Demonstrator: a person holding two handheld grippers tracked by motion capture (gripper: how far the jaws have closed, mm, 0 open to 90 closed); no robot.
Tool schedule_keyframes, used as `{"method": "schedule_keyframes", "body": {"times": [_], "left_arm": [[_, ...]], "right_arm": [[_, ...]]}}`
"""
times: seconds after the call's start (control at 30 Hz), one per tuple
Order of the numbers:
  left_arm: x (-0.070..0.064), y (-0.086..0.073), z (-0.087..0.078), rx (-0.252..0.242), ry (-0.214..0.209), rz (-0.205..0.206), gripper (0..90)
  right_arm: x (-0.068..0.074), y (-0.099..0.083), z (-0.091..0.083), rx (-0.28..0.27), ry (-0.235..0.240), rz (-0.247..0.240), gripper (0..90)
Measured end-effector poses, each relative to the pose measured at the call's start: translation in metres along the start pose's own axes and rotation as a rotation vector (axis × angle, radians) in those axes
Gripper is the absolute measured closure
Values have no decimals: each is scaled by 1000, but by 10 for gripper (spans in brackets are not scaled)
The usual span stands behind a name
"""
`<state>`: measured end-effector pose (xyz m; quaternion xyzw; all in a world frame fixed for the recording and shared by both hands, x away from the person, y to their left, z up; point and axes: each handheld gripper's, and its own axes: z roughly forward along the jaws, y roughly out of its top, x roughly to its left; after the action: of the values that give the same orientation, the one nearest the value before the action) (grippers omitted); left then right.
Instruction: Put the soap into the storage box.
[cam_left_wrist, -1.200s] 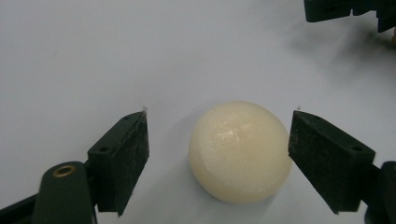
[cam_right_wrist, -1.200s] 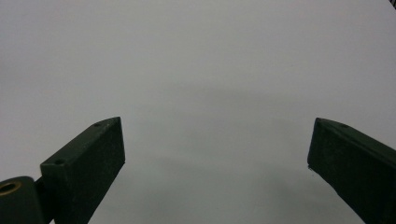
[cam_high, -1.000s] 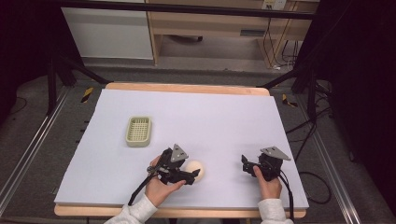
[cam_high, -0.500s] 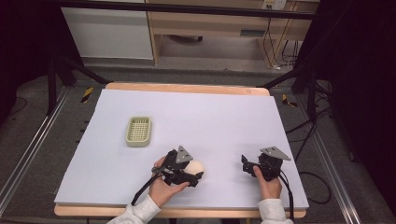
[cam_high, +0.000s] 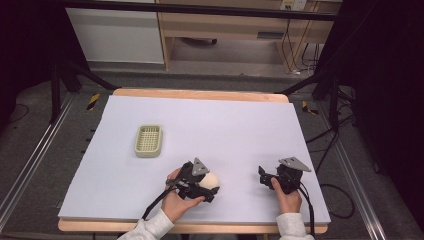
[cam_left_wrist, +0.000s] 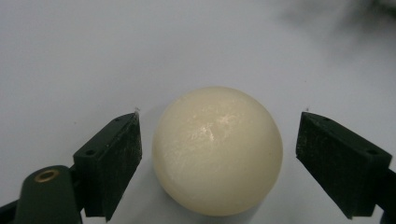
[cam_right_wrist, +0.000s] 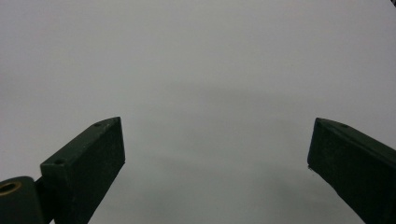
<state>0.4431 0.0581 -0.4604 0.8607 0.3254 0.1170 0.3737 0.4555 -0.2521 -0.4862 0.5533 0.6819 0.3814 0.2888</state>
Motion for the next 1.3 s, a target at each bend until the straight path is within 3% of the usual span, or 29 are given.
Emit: {"method": "schedule_keyframes", "body": {"times": [0.8,1.3], "left_arm": [[-1,-4,12,48,14,0,224],[-1,-6,17,66,15,0,227]], "right_arm": [[0,0,0,2,0,-2,44],[0,0,0,2,0,-3,44]]}}
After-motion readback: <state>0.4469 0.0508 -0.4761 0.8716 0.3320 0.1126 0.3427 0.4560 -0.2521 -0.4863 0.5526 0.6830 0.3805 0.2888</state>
